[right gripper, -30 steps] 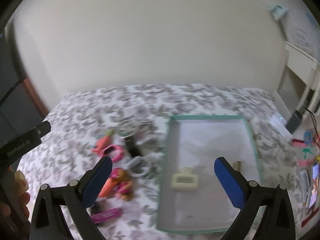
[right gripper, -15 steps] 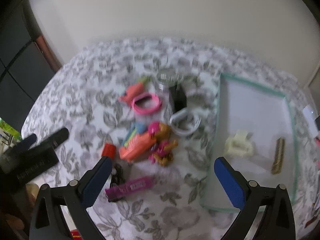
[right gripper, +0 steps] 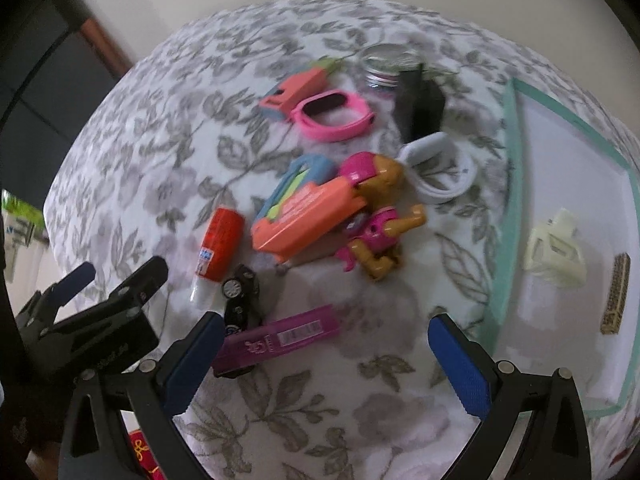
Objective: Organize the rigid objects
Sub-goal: 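Move both tools back over the remaining objects, then grasp the pink lighter with the right tool while the left tool grasps the black toy car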
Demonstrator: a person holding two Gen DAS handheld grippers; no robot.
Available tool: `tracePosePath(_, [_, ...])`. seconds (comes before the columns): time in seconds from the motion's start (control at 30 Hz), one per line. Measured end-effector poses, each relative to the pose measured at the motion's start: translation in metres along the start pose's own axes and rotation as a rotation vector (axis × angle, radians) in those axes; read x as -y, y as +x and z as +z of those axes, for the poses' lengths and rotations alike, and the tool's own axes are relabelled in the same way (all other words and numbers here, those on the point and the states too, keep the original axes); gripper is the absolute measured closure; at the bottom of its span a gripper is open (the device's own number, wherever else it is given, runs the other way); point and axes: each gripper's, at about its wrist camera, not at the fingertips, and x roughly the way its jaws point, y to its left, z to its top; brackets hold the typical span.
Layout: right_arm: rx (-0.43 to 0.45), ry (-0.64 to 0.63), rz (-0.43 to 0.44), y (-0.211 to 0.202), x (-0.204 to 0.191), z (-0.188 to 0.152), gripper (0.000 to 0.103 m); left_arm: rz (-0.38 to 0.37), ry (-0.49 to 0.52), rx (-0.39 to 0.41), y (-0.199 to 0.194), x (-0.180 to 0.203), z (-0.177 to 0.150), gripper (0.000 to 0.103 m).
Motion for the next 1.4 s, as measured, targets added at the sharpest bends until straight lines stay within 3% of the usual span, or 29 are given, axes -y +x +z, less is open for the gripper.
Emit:
tracePosePath(0.3, [-0.057,-0.100,0.001,0.004,-0.020,-0.004,0.001,0.011,-0.024,-0.019,0.006,-0.009,-0.003,0.003])
tracePosePath(0.57, [-0.140,-0.154,-0.193,0.010,0.002,-0.018,0.004,0.011,-0.002,-0.023,0.006,-0.002,-0.006,0.003])
tracePosePath(0.8, [-0.057,-0.063,-0.088,-0.019,0.024,-0.010,0.005,-0.027,0.006,-0.033,0.004,0.005,-0.008,0.003])
tracePosePath(0.97, [-0.049,0.004,-0.009,-0.009,0.021,0.000,0.024,-0.096,0.011,-0.045,0.001,0.014,-0.009,0.003])
tracePosePath(1.17, [-0.070,0.092,0.020,0.015,0.029,0.001,0.041,-0.113,0.047,-0.051,0.001,0.026,-0.012,0.004])
tracePosePath(1.4, [-0.073,0.076,-0.010,0.024,0.021,0.004,0.042,-0.140,0.032,-0.069,0.002,0.026,-0.012,0.004])
